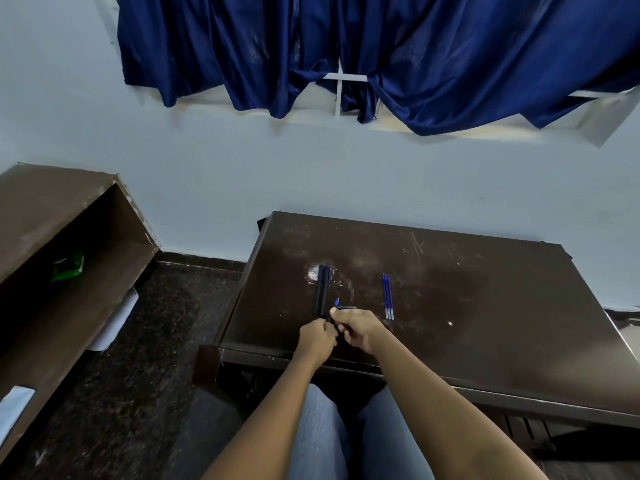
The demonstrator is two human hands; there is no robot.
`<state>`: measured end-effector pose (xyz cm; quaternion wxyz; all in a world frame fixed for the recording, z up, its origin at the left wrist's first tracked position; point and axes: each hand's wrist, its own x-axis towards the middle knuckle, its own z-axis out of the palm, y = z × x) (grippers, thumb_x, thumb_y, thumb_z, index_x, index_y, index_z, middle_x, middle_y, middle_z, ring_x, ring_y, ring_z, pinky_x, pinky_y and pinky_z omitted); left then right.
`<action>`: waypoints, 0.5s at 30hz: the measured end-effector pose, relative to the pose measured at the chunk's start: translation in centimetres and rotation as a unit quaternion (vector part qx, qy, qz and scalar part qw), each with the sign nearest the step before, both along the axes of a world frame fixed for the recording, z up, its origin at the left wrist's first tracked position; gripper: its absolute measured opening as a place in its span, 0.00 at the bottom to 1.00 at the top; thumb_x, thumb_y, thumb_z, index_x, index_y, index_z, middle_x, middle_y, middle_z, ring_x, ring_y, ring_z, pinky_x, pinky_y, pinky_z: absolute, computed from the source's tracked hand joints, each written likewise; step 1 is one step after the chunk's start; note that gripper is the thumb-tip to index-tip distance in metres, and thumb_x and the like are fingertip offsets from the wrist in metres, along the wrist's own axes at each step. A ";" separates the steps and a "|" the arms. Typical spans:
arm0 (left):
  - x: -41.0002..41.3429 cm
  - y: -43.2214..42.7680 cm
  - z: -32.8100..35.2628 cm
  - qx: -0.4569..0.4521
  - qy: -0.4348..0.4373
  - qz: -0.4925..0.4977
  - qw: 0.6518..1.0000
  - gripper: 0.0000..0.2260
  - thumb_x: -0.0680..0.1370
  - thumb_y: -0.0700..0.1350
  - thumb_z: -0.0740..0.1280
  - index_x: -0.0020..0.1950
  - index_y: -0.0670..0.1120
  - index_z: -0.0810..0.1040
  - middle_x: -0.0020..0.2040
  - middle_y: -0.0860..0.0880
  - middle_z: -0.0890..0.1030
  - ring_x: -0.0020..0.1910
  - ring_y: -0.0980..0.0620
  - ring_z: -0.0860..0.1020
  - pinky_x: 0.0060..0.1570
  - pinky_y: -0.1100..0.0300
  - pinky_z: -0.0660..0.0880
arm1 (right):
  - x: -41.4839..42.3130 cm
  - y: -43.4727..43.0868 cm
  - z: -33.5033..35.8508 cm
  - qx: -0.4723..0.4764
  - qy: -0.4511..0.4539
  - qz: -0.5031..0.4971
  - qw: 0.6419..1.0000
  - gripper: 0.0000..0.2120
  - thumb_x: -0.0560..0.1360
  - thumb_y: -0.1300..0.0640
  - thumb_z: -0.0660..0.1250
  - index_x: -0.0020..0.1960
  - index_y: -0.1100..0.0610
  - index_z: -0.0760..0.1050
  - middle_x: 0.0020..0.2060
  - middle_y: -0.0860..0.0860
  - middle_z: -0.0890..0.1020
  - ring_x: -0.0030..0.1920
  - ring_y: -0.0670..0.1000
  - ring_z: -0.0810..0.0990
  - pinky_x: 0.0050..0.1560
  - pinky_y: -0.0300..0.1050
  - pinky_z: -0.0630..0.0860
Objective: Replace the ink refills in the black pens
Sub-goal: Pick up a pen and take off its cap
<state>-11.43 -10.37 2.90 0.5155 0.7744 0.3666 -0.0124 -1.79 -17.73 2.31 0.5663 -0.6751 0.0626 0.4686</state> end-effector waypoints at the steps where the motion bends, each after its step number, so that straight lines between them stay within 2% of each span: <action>1: -0.2 -0.2 0.3 -0.001 -0.003 -0.004 1.000 0.14 0.81 0.42 0.55 0.46 0.40 0.79 0.37 0.48 0.78 0.36 0.53 0.75 0.36 0.62 0.69 | -0.2 -0.2 0.4 0.005 0.002 -0.008 1.000 0.08 0.74 0.57 0.72 0.39 0.59 0.77 0.25 0.49 0.76 0.25 0.42 0.72 0.23 0.31 0.67; 6: -1.2 -1.2 1.4 0.026 -0.010 -0.050 0.998 0.12 0.79 0.44 0.57 0.47 0.39 0.78 0.44 0.43 0.80 0.41 0.47 0.77 0.44 0.56 0.74 | -1.3 -1.2 2.5 0.007 0.012 -0.052 0.999 0.11 0.73 0.56 0.73 0.37 0.60 0.75 0.21 0.50 0.78 0.19 0.44 0.74 0.20 0.33 0.68; 8: -1.5 -1.8 2.1 0.033 -0.014 -0.049 0.998 0.11 0.79 0.44 0.58 0.46 0.40 0.78 0.43 0.44 0.78 0.38 0.51 0.75 0.37 0.59 0.71 | -1.6 -1.5 3.4 0.014 0.019 -0.083 0.996 0.09 0.74 0.60 0.71 0.37 0.62 0.76 0.22 0.51 0.79 0.18 0.45 0.76 0.18 0.33 0.69; 10: -1.8 -2.6 2.9 0.018 -0.012 -0.039 0.999 0.11 0.79 0.43 0.58 0.46 0.42 0.79 0.43 0.46 0.77 0.37 0.54 0.73 0.33 0.63 0.67 | -2.1 -1.7 4.2 0.036 0.027 -0.096 0.994 0.06 0.75 0.64 0.69 0.40 0.64 0.77 0.27 0.54 0.80 0.19 0.46 0.77 0.19 0.35 0.70; 12: -1.9 -3.5 3.8 -0.053 -0.018 0.002 0.998 0.10 0.78 0.42 0.59 0.41 0.44 0.78 0.39 0.49 0.76 0.34 0.55 0.71 0.30 0.64 0.65 | -2.6 -1.9 4.8 0.049 0.023 -0.097 0.994 0.04 0.75 0.65 0.67 0.42 0.65 0.78 0.27 0.54 0.81 0.20 0.47 0.78 0.19 0.37 0.69; 15: -2.7 -4.2 4.9 -0.176 -0.039 0.070 0.981 0.11 0.77 0.41 0.59 0.35 0.46 0.73 0.29 0.51 0.68 0.24 0.56 0.63 0.21 0.66 0.58 | -3.1 -2.5 5.5 0.046 -0.005 -0.082 0.996 0.04 0.75 0.65 0.67 0.44 0.65 0.79 0.27 0.53 0.82 0.21 0.48 0.76 0.23 0.40 0.70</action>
